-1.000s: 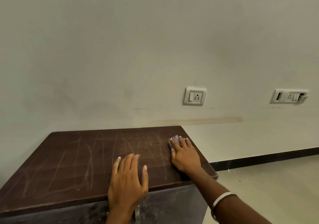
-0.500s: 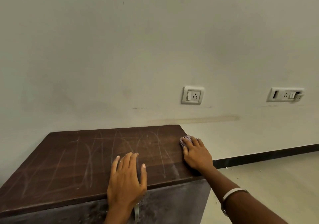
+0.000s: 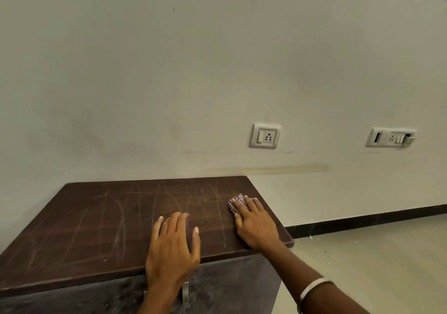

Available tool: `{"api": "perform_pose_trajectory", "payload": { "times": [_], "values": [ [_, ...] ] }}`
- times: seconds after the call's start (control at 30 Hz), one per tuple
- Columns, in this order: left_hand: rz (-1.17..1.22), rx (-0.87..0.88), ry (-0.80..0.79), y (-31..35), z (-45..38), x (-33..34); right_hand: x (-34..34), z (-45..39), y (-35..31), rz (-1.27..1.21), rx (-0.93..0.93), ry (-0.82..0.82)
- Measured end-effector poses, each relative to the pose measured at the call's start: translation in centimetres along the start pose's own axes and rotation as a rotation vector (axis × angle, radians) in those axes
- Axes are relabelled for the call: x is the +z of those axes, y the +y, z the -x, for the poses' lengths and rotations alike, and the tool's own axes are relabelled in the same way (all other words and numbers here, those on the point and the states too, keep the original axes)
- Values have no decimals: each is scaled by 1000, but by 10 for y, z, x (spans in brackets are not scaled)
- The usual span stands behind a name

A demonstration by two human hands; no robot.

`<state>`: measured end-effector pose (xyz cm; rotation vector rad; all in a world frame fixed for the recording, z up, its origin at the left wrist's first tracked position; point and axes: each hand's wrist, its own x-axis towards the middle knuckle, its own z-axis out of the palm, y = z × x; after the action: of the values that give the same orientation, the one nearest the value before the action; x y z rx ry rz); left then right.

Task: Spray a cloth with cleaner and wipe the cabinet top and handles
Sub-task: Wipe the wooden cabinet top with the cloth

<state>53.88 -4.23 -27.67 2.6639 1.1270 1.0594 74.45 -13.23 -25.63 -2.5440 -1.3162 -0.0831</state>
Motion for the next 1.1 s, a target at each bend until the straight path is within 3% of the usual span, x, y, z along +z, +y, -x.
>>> {"api": "perform_pose_trajectory", "payload": {
  "times": [0.33,0.6,0.77,0.93,1.1],
  "values": [
    [3,17,5,-2,1,2,-14,12,45,35,151,97],
    [1,19,22,0,1,0,0,23,2,17,41,79],
    [11,20,23,-2,1,1,-4,29,10,-21,13,79],
    [8,32,30,-3,1,2,-13,39,36,20,100,191],
    [15,33,12,-4,-1,3,-8,39,28,47,187,177]
  ]
}}
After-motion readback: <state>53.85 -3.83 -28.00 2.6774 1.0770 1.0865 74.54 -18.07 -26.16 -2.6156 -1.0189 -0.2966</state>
